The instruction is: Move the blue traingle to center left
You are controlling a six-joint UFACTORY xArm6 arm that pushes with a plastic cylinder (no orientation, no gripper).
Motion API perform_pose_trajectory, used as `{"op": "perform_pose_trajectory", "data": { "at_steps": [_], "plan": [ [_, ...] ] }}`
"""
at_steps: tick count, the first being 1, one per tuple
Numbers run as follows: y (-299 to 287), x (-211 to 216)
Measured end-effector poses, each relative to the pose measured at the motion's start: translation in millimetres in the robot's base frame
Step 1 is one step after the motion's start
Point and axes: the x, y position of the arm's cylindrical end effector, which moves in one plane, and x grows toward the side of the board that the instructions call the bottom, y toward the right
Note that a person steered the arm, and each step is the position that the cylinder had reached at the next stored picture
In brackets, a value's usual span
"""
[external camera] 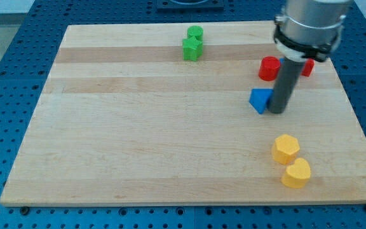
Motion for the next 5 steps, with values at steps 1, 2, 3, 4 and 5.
{"op": "perform_pose_trajectory", "data": {
  "at_steps": [1, 2, 3, 4, 5],
  "plan": [
    [-30.7, -27.3],
    [-57.7, -47.2],
    [-62.5, -49.5],
    [-90.6, -54.4],
    [-132.1, -56.4]
  ]
}}
